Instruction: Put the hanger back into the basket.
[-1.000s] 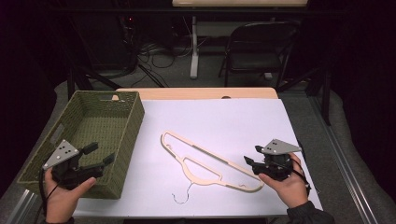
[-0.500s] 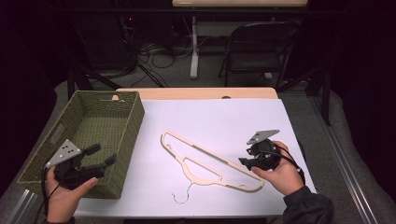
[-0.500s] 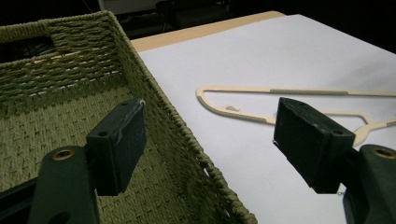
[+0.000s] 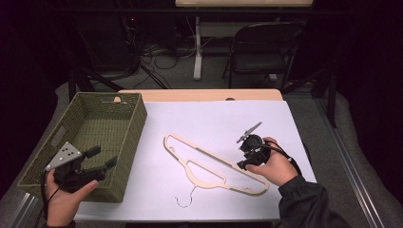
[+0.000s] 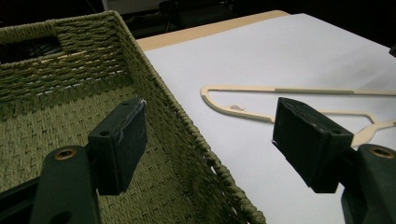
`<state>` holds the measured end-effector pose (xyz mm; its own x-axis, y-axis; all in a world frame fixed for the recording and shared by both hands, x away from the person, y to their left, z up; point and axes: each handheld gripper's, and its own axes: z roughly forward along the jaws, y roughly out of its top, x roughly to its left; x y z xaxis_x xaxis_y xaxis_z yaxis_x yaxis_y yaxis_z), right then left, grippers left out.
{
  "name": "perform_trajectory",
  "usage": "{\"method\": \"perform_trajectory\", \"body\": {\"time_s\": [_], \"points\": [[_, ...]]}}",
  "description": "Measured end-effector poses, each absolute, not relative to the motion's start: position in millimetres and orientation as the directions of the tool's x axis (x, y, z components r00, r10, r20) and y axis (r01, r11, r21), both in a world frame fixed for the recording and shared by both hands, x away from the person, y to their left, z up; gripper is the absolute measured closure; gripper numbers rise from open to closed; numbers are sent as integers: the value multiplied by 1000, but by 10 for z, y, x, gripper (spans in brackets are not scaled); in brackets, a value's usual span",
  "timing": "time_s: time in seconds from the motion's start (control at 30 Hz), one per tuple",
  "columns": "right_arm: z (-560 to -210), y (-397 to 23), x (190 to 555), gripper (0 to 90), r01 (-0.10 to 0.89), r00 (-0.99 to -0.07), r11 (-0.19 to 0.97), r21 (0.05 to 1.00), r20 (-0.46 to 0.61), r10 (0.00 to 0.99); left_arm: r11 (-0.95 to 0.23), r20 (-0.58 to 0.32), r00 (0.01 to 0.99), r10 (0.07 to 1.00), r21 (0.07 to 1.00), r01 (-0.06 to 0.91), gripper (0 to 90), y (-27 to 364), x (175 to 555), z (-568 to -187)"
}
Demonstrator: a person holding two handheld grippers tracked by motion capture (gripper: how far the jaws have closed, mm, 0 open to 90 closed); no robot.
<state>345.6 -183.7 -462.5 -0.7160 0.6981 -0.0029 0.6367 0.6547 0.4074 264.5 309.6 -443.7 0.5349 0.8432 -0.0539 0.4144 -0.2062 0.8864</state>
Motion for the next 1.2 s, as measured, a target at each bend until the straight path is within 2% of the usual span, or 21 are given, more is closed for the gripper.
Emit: {"method": "perform_trajectory", "body": {"time_s": [0.07,0.4,0.7,0.93,0.97,1.2], "points": [[-4619,-1776,3493,549,635,-731,682,363,-2,682,-211,-51,535,843,884,417,262,3096,2649,-4442],[-4659,-1538,3594,589,620,-760,725,301,2,650,-218,-39,527,849,882,417,263,3079,2658,-4456],[-4703,-1225,3679,603,566,-800,772,290,-31,599,-219,-42,526,849,879,423,265,3083,2662,-4460],[-4726,-984,3735,622,532,-829,796,288,-12,559,-215,-44,523,851,880,424,267,3095,2662,-4458],[-4726,-934,3736,625,527,-830,806,270,-40,556,-215,-44,523,851,880,424,267,3097,2662,-4458],[-4774,-761,3783,629,510,-846,821,256,-24,533,-217,-45,523,851,878,427,268,3103,2663,-4458]]}}
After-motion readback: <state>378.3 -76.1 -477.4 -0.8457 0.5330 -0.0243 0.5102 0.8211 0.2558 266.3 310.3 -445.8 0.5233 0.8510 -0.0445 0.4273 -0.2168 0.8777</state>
